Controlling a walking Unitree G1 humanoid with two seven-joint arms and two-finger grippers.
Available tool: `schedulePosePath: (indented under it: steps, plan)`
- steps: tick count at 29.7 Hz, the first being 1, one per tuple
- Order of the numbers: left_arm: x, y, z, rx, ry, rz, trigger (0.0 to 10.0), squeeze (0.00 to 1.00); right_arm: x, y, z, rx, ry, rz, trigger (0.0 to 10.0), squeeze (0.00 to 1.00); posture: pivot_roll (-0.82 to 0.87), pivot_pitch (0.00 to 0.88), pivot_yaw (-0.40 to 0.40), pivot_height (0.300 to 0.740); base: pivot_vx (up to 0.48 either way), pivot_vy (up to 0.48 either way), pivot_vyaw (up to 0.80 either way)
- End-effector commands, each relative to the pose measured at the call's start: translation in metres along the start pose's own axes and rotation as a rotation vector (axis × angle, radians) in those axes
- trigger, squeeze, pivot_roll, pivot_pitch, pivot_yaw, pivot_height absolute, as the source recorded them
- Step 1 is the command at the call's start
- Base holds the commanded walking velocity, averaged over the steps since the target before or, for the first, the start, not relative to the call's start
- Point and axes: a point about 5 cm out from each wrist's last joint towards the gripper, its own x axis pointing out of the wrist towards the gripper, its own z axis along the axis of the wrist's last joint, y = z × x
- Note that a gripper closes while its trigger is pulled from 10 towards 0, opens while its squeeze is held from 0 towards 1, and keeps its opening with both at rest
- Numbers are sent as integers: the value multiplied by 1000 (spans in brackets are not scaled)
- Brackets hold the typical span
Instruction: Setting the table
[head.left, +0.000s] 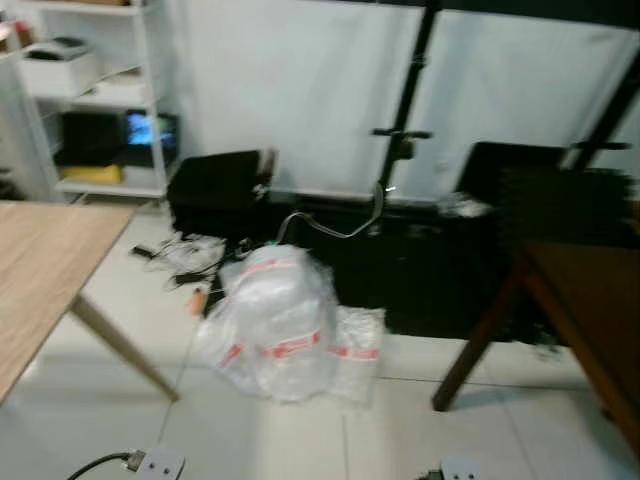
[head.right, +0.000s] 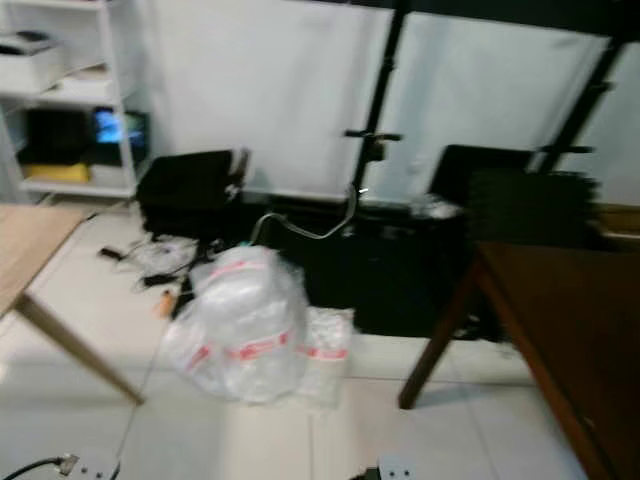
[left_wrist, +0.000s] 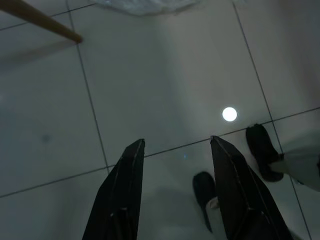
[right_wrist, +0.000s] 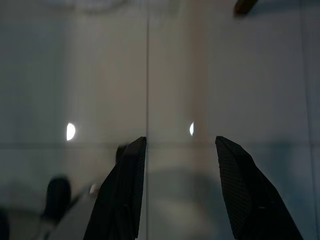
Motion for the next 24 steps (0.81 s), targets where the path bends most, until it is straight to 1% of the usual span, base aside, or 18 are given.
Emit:
schedulePosePath:
  steps: [1, 2, 4, 6, 11, 16, 17, 20, 23, 24]
  plan:
    - [-3, -3, -17, -28, 34, -7, 10000, 0, -4, 2, -18, 26, 55, 6, 10000, 0, 81, 151, 24, 740, 0, 0, -781]
    - [-1, -4, -13, -25, 12, -15, 10000, 0, -3, 4, -14, 30, 35, 13, 10000, 0, 79, 152, 25, 740, 0, 0, -781]
    - [0, -4, -12, -27, 4, -18, 10000, 0, -2, 4, -13, 28, 27, 15, 10000, 0, 79, 152, 25, 740, 0, 0, -781]
    - [4, -4, -8, -14, -15, -26, 10000, 0, 0, 3, -7, 30, -1, 11, 10000, 0, 73, 148, 28, 740, 0, 0, -781]
    - [8, -4, 1, -12, -47, -31, 10000, 0, 2, 2, 0, 42, -31, 5, 10000, 0, 70, 146, 28, 740, 0, 0, -781]
    - [11, -4, 11, -27, -92, -23, 10000, 0, 4, -1, 6, 41, -62, -3, 10000, 0, 69, 141, 26, 740, 0, 0, -781]
    - [13, -3, 15, -35, -114, -15, 10000, 0, 5, -2, 12, 39, -89, -8, 10000, 0, 68, 141, 26, 740, 0, 0, -781]
    - [13, -2, 18, -41, -130, -9, 10000, 0, 5, -3, 17, 34, -112, -13, 10000, 0, 68, 139, 27, 740, 0, 0, -781]
    - [13, 0, 33, -46, -197, 8, 10000, 0, 7, -4, 43, 4, -232, -20, 10000, 0, 65, 137, 29, 740, 0, 0, -781]
    - [13, 2, 42, -45, -231, 17, 10000, 0, 6, -4, 60, 24, -308, -19, 10000, 0, 65, 136, 29, 740, 0, 0, -656]
